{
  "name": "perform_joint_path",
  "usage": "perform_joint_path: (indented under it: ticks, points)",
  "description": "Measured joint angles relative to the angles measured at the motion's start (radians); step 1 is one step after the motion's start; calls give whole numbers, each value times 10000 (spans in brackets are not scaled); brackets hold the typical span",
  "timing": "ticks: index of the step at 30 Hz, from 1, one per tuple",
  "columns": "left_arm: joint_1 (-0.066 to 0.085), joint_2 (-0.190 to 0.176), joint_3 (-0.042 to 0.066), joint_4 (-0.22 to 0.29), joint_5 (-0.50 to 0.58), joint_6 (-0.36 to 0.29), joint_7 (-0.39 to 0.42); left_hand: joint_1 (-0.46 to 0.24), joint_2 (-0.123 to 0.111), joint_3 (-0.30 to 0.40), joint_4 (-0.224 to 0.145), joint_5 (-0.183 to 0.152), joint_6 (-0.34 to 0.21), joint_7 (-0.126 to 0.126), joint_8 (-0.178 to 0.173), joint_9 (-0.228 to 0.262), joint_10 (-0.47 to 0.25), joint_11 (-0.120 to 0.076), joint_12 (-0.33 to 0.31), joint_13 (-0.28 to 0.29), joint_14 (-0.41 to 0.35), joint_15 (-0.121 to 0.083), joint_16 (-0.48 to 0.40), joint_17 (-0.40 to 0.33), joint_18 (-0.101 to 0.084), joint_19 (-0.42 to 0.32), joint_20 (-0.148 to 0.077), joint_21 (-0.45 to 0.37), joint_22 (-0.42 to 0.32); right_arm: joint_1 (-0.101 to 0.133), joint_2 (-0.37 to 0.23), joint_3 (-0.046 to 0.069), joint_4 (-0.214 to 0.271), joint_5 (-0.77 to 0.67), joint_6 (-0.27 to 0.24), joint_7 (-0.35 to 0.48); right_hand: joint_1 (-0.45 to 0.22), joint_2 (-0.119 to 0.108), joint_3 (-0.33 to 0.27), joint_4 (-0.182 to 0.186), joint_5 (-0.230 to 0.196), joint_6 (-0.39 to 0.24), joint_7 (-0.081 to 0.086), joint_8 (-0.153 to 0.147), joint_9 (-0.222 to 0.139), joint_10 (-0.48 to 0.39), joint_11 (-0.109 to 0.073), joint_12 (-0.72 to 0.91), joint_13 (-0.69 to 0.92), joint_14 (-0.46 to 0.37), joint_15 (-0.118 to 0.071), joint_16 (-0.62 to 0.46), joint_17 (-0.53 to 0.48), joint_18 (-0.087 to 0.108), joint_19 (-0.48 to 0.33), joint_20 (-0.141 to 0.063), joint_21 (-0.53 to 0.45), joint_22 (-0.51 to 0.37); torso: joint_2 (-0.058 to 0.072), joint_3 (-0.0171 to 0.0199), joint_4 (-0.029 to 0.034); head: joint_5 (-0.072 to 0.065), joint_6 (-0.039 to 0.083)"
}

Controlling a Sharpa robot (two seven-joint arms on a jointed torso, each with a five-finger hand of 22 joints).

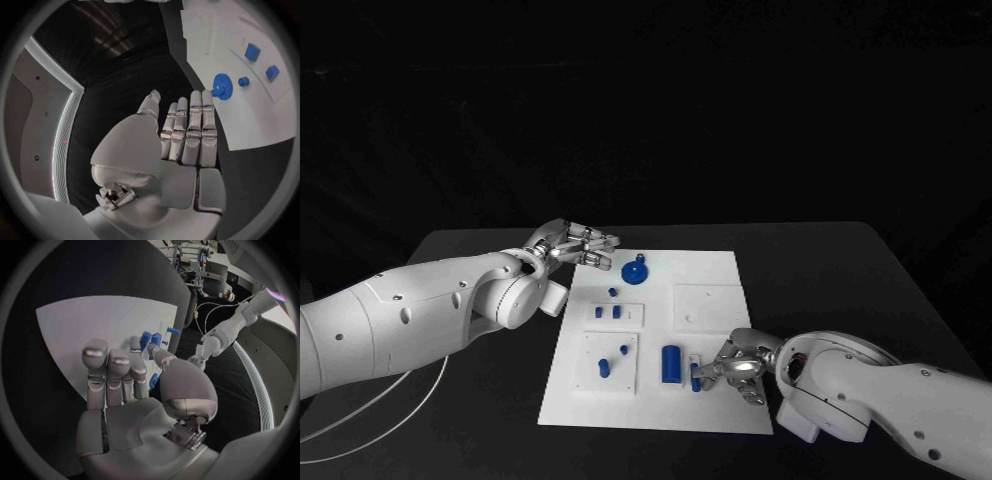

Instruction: Assemble the parts on the task board

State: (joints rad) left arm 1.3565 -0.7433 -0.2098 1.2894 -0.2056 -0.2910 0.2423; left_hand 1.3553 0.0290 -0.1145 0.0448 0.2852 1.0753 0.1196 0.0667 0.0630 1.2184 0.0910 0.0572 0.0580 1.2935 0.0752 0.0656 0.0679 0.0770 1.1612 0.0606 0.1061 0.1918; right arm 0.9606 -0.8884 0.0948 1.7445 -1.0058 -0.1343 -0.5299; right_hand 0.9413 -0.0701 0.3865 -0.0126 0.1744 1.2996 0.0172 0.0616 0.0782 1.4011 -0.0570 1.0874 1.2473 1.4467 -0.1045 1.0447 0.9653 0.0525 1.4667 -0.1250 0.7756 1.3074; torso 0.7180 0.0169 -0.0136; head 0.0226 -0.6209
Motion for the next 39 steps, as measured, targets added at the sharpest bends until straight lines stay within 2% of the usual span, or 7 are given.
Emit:
perform_joint_path:
  ticks: [14, 17, 19, 22, 25, 28, 39]
  points:
    - [0, -10, -1, 1, -24, 3, -10, 0, 0, 0, 0, 0, 0, 0, 0, 0, 0, 0, 0, 0, 0, 0, 0, 0, -1, 0, 0, 0, 0, -4, -12, -5, 24, 24, 124, 149, 588, -385, -1143, 879, -293, 1, 1, 22, 10, 1, 0, 0, 0, -1, 1, 0, 1, -1, 0, 0, 0, 0, 3, -3, 1, -12, 10]
    - [0, -10, -1, 0, -28, 5, -16, 0, 0, 0, 0, 0, 0, 0, 0, 0, 0, 0, 0, 0, 0, 0, 0, 0, 0, 0, 0, 0, 0, -3, -79, -1, 16, 32, 150, 250, 642, -322, -2770, 1093, 197, 22, 22, 18, 10, 0, 0, 1, -4, -1, 1, 0, 23, 0, 0, 0, 0, 0, 3, -3, 1, -15, 27]
    - [0, -12, -1, -1, -30, 6, -20, 0, 0, 37, 37, 0, 0, 0, 0, 0, 0, 0, 0, 0, 0, 0, 0, 0, -1, 0, 0, 0, 5, -2, -134, 1, 18, 39, 206, 333, 905, 235, -4531, 898, 596, 21, 21, 18, 52, 0, 0, 1, -4, -1, 1, 0, 39, 0, 0, 0, 0, 0, 3, -2, 1, -16, 34]
    - [0, -17, -1, -1, -33, 8, -25, 0, 0, 41, 41, 0, 0, 0, 0, 0, 0, 0, 0, 0, 0, 0, 0, 0, 0, 0, 0, 0, 9, -2, -186, 1, 38, 47, 309, 424, 1188, 404, -5174, 676, 387, 21, 21, 18, 78, 0, 0, 1, -4, -1, 1, 0, 51, 0, 0, 0, 0, 0, 3, 2, 1, -3, 35]
    - [0, -21, -1, -2, -37, 10, -30, 0, 0, 41, 41, 0, 0, 0, 0, 0, 0, 0, 0, 0, 0, 0, 0, 0, 0, 0, 0, 0, 9, -6, -225, 2, 73, 49, 453, 521, 1851, -121, -4353, 713, -740, 20, 20, 18, 78, -1, 0, 1, -4, -1, 1, 0, 65, -1, 0, 0, 0, 0, 3, 4, 1, 12, 32]
    - [0, -23, -1, -2, -46, 14, -34, 0, 0, 41, 41, 0, 0, 0, 0, 0, 0, 0, 0, 0, 0, 0, 0, 0, -1, 0, 0, 0, 9, -23, -267, 3, 87, 38, 598, 582, 2261, -630, -3707, 1117, -1047, 54, 54, 18, 78, -1, 0, 1, -4, -1, 1, 0, 85, 0, 0, 0, 0, -1, 3, 8, -3, 8, 15]
    - [0, -38, 0, -10, -69, 54, -38, 0, 0, 41, 41, 0, 0, 0, 0, 0, 0, 0, 0, 0, 0, 0, 0, 0, -1, 0, 0, 0, 8, -76, -325, 3, 74, -93, 962, 606, 2463, -695, -3548, 1077, -1086, 70, 37, 18, 69, -1, 0, 1, 7, -2, 2, 0, 118, 0, 0, 0, 0, -1, 3, 2, -1, 4, -12]
